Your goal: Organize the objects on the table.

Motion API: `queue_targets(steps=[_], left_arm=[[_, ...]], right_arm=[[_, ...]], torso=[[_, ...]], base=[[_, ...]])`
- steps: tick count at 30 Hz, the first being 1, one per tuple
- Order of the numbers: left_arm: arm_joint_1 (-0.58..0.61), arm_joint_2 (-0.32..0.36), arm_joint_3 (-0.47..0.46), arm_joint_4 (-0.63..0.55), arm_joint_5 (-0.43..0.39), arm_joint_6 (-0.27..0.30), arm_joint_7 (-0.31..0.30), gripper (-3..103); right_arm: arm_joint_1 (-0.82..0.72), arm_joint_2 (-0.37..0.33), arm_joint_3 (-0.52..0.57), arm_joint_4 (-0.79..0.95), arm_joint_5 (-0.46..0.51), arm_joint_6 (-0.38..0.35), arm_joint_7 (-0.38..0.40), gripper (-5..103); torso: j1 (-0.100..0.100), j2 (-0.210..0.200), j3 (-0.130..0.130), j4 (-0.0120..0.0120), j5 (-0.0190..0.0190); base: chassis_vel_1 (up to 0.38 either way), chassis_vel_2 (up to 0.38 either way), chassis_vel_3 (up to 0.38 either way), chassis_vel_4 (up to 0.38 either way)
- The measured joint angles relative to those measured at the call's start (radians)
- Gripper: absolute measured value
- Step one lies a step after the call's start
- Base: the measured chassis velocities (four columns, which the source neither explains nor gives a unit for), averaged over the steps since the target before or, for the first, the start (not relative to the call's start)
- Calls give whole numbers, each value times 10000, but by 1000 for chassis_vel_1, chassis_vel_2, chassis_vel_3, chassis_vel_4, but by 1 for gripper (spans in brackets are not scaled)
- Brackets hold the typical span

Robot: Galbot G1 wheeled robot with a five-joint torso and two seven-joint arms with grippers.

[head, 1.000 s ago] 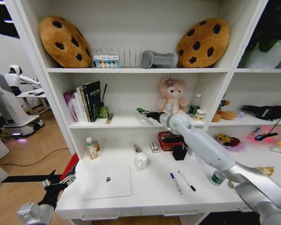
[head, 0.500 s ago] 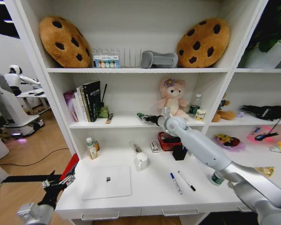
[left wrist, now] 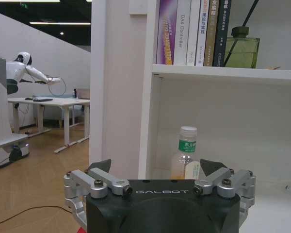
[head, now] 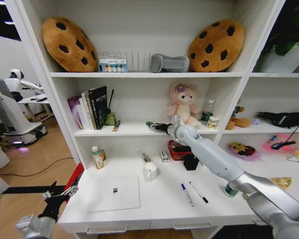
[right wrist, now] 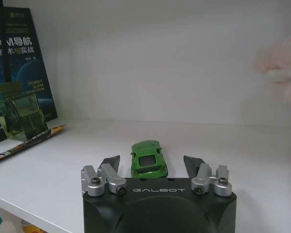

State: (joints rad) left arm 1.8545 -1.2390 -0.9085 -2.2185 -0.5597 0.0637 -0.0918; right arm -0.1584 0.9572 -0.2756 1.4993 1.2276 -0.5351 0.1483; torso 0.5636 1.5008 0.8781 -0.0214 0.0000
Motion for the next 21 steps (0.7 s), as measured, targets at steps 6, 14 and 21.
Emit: queue_targets(steps=[6, 14, 21], left_arm=[[4, -14, 40, -33, 43, 23, -18, 100], [-7, -73, 88, -157, 87, 47, -49, 100], [197, -278, 109, -348, 192, 2, -29, 100]], right_arm=[[-217, -475, 609, 1590, 336, -14, 40, 92], [-1893, -1735, 2632, 4839, 927, -151, 202, 100], [-5737, -2949, 5766, 7128, 263, 97, -81, 100]], torso=[[1, 0, 0, 0, 0], [0, 0, -1, 1, 2], [-2, 2, -2, -5, 2]], base=[[0, 0, 0, 0], [0, 0, 0, 0], [0, 0, 0, 0]])
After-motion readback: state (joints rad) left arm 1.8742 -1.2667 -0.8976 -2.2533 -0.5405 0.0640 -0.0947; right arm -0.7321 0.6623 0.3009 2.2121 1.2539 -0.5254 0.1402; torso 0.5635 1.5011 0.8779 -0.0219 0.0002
